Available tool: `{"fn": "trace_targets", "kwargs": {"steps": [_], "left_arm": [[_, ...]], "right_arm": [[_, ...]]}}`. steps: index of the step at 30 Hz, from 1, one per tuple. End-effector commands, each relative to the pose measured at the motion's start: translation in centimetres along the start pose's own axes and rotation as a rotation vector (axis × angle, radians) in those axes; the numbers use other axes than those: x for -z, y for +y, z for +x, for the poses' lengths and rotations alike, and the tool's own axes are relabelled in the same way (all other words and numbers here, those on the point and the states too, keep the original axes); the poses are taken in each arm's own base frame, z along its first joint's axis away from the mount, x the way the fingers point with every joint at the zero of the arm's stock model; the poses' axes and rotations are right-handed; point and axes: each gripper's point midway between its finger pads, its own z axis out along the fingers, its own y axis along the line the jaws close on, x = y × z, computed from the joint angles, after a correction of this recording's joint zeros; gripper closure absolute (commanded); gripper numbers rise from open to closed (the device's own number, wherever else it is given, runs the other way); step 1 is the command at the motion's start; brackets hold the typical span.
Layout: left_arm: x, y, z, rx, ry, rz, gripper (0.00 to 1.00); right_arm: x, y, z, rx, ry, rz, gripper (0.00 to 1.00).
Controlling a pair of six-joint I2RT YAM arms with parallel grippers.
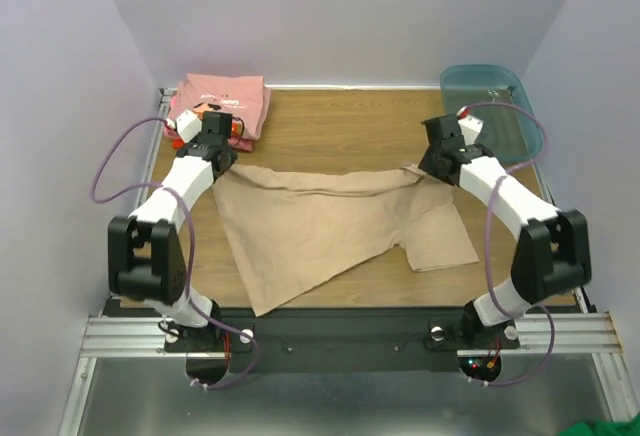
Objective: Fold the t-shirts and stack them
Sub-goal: Flatten the tshirt out
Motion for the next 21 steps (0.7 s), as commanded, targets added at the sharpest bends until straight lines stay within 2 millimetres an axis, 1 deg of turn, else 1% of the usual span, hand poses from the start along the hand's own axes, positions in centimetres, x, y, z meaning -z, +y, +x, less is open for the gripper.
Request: {"fn": "trace_targets", "kwargs": {"steps": [1,2,3,4,5,6,8,9,10,11,12,13,14,15,16,17,18,19,20,21], "left_arm": [[-0.6,-1.4,-0.5,-0.026,0.088,0.017,0.45],[-0.1,-1.2,-0.5,-0.024,0.083,0.030,0.38],[0.4,-1.2,-0.6,-0.020,0.073,0.051,0.28],[1.0,-1.6,-1.0,-0.008,0.049,0.093,0.02],[1.8,-1.8,-0.8,-0.002,0.054,0.129,0.02],[3.0,-1.3,-0.6,0.008,0.039,0.165,0.02],[4.2,-0.7,0.6,0.011,0.056,0.205,0.02],[5.7,-0.7,0.9,0.018,0.052,0.245,0.02],[5.4,0.7,3.2,0.003,0.096,0.237,0.02],[5.8,1.0,4.3,0.000,0.117,0.253,0.01],[6.1,1.3,5.5,0.003,0.141,0.266,0.02],[6.5,2.2,7.8,-0.012,0.181,0.280,0.02],[7.1,2.2,9.3,-0.019,0.222,0.310,0.02],[7.6,2.8,11.6,-0.044,0.262,0.332,0.02],[8.0,2.6,12.3,-0.053,0.273,0.361,0.02],[8.2,2.8,13.0,-0.063,0.284,0.365,0.02],[8.1,3.2,13.8,-0.071,0.295,0.356,0.01],[8.0,3.3,14.3,-0.082,0.298,0.358,0.01],[7.9,3.4,14.7,-0.090,0.306,0.356,0.02],[7.3,4.0,15.6,-0.101,0.324,0.338,0.02]], "right_arm": [[-2.2,1.7,-0.8,-0.040,0.030,-0.027,0.26],[-2.1,1.8,-0.7,-0.041,0.034,-0.037,0.21],[-1.9,1.7,-0.8,-0.043,0.030,-0.038,0.17],[-1.9,1.1,-0.2,-0.037,0.037,-0.027,0.13],[-1.5,0.7,-0.1,-0.036,0.033,-0.029,0.07],[-0.7,0.3,-0.2,-0.039,0.023,-0.038,0.04],[-0.4,-1.1,2.0,-0.016,0.057,-0.038,0.02],[-0.1,-1.2,2.9,0.004,0.084,-0.066,0.02],[0.1,-1.8,4.3,0.012,0.099,-0.090,0.02],[0.7,-1.0,4.1,0.011,0.095,-0.138,0.02],[0.8,-1.1,6.6,0.038,0.166,-0.188,0.02],[1.1,-0.7,7.1,0.033,0.174,-0.239,0.02],[1.1,-1.1,9.0,0.046,0.212,-0.258,0.02],[1.4,-0.8,10.3,0.048,0.251,-0.306,0.02],[1.4,-0.3,10.4,0.042,0.240,-0.341,0.02],[1.4,-0.7,11.4,0.040,0.255,-0.345,0.02],[1.3,-0.9,11.6,0.034,0.254,-0.342,0.02],[1.1,-1.1,11.8,0.025,0.257,-0.334,0.02],[1.0,-1.4,12.3,0.016,0.264,-0.321,0.02],[0.8,-2.1,13.3,-0.004,0.283,-0.295,0.02]]}}
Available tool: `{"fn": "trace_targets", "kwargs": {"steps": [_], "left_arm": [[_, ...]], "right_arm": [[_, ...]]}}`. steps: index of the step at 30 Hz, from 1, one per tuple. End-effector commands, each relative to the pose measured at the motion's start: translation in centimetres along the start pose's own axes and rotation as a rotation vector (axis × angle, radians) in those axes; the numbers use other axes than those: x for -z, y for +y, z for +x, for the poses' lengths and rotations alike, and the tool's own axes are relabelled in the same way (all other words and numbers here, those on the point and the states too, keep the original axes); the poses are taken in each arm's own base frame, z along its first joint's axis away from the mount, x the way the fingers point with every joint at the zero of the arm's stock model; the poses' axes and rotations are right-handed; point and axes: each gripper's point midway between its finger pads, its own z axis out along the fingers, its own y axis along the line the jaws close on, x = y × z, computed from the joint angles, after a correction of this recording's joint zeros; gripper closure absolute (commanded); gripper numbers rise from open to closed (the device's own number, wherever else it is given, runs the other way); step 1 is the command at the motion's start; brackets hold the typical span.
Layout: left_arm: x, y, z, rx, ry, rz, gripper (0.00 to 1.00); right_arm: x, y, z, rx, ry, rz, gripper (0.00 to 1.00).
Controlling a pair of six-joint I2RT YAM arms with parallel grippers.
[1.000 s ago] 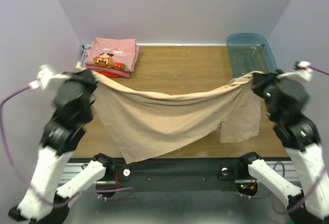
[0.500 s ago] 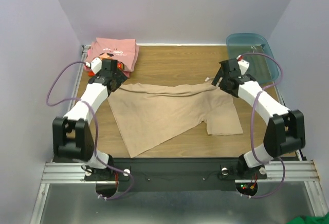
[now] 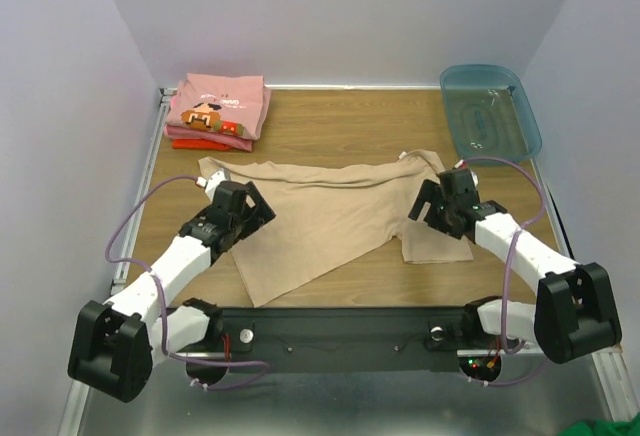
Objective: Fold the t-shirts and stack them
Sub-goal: Flatten the tshirt out
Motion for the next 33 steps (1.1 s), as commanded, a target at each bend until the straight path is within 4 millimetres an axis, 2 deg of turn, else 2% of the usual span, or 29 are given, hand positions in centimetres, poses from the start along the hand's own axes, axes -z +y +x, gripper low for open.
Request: {"fn": "trace_targets", "kwargs": {"steps": [1,3,4,10,14,19,21,24,26,29,30,33], "left_arm": [[-0.9,-0.6,0.8,0.005,0.011,0.042,0.02],[-2.1,0.1,2.0,-0.005,0.046,0.017,0.02],[-2.5,0.2,2.2,-0.011,0.056,0.009,0.02],[-5.5,0.6,3.0,-0.052,0.103,-0.063,0.02],[-7.7,0.5,2.0,-0.096,0.086,-0.122,0.02],[-11.0,-1.5,0.4,-0.160,0.094,-0.136,0.02],[-12.4,-2.4,-0.5,-0.167,0.091,-0.140,0.02],[-13.4,-3.1,-1.4,-0.165,0.097,-0.155,0.02],[-13.3,-3.5,-1.5,-0.164,0.103,-0.148,0.02],[-11.4,-3.9,-1.3,-0.160,0.102,-0.119,0.02],[-9.6,-3.8,-1.1,-0.164,0.095,-0.106,0.02],[-6.5,-3.0,-1.4,-0.130,0.038,-0.134,0.02]], "right_arm": [[-0.1,1.5,-0.5,-0.054,-0.046,-0.092,0.02],[-0.1,0.4,0.1,-0.109,-0.059,-0.054,0.02],[-0.5,-0.7,1.3,-0.118,-0.045,-0.027,0.02],[-0.5,-2.5,2.3,-0.149,-0.067,0.023,0.01],[-1.0,-3.0,3.5,-0.163,-0.032,0.042,0.01],[-1.2,-2.8,5.4,-0.174,0.043,0.012,0.01],[-0.9,-2.5,5.3,-0.181,0.034,-0.007,0.01],[-0.1,-1.8,4.3,-0.181,-0.003,-0.048,0.01],[0.5,-1.1,3.4,-0.181,-0.027,-0.081,0.01],[1.4,-0.2,2.2,-0.178,-0.064,-0.122,0.01],[1.7,-0.1,1.8,-0.178,-0.080,-0.132,0.01],[2.1,0.1,1.3,-0.176,-0.099,-0.138,0.00]]}}
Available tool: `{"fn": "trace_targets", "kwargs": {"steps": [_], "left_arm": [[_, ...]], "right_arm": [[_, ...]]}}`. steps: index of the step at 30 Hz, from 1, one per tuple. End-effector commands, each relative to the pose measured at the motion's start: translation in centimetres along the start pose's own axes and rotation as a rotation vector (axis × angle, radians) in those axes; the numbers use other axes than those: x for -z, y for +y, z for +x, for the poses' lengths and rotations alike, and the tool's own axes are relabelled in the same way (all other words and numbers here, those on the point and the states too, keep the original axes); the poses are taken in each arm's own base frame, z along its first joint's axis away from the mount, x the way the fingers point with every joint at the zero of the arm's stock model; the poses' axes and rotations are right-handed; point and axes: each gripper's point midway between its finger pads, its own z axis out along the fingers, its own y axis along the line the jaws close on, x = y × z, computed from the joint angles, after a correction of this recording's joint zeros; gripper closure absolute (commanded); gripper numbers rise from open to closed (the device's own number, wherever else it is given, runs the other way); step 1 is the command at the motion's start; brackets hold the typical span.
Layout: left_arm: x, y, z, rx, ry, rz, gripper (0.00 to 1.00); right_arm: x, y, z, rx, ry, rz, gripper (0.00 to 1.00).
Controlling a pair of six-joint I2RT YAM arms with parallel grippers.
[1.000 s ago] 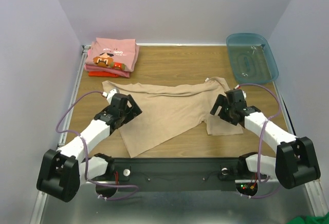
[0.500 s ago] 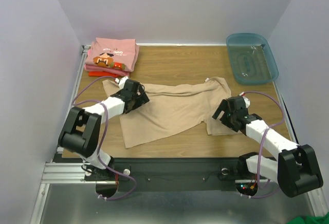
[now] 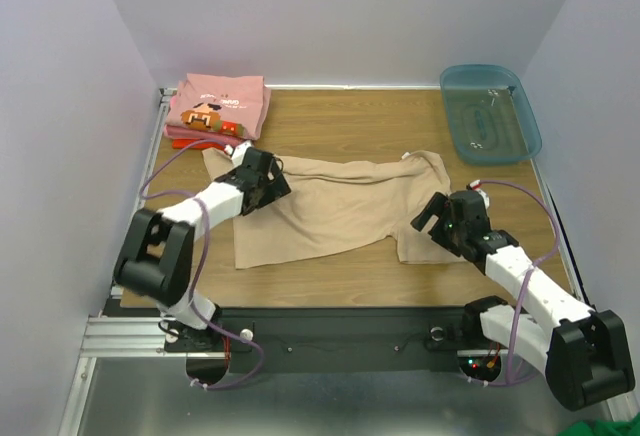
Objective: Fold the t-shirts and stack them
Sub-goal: Flatten the tshirt out
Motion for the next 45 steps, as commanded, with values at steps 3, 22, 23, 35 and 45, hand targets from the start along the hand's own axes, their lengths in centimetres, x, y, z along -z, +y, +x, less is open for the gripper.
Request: {"fn": "trace_targets", "kwargs": {"steps": [3,22,23,35,45], "left_arm": [[8.2,4.3,0.6,0.085,-0.100,-0.097,0.02],[9.4,11.8,11.5,0.305,0.154,-0.269,0.02],[9.3,11.8,11.6,0.305,0.157,-0.275,0.02],[9.5,11.6,11.0,0.292,0.120,-0.230,1.00],[10.4,10.7,9.5,0.258,0.065,-0.148,1.00]], "right_arm": [[0.8,1.7,-1.8,0.006,-0.051,-0.050,0.00],[0.4,0.5,-1.5,0.006,-0.058,-0.009,0.00],[0.4,0.5,-1.5,0.005,-0.060,-0.007,0.00],[-0.1,-1.1,-1.8,-0.010,-0.093,0.070,0.00],[1.1,-3.4,-3.0,-0.041,-0.170,0.190,0.00]]}}
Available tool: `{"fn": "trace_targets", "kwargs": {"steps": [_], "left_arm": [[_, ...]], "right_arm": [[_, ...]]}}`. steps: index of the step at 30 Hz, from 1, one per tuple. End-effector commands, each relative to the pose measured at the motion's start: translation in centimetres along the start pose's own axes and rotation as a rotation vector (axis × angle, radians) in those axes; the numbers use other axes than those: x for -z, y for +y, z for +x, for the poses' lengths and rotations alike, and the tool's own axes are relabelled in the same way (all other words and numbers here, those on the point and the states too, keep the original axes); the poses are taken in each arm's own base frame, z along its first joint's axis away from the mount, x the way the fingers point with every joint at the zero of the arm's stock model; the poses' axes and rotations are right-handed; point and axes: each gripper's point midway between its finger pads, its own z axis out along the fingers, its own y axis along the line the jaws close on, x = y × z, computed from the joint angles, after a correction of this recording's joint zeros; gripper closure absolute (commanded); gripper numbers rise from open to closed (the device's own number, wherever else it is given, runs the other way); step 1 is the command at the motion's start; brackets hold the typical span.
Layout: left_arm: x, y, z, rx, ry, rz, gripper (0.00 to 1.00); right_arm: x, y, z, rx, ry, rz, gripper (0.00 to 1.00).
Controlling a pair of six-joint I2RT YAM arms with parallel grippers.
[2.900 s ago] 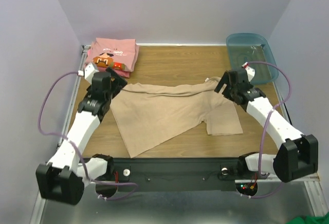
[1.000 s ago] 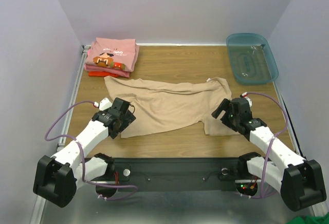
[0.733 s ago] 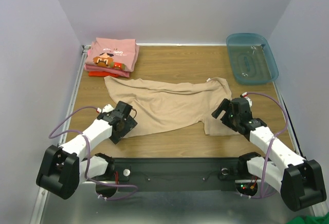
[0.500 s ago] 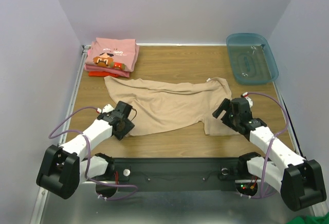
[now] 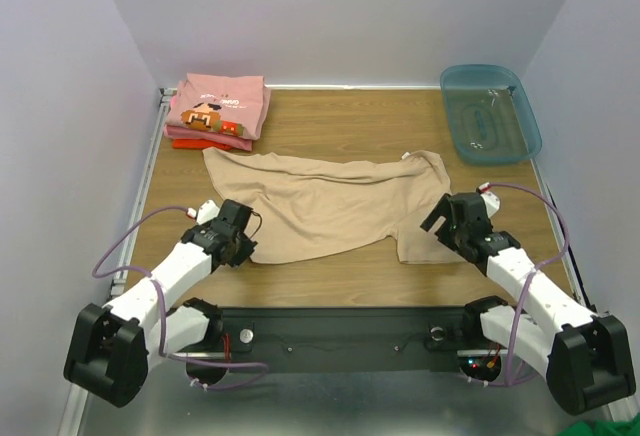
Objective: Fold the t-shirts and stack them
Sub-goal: Flatten the tshirt out
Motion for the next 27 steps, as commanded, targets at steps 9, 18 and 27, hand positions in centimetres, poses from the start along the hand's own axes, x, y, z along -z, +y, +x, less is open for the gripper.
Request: {"fn": "trace_targets", "kwargs": {"steps": [9,18,27], "left_arm": [[2.8,-2.6,-1.7,0.003,-0.103,0.241,1.00],[3.1,-3.1,-1.9,-0.015,-0.117,0.283,1.00],[3.1,-3.2,-2.2,-0.015,-0.128,0.283,1.00]], "right_arm": [[1.2,-5.5,-1.5,-0.058,-0.105,0.273,0.00],[0.0,-6.6,-0.6,-0.058,-0.063,0.373,0.06],[-0.3,-6.7,0.0,-0.084,-0.043,0.387,0.47]]}}
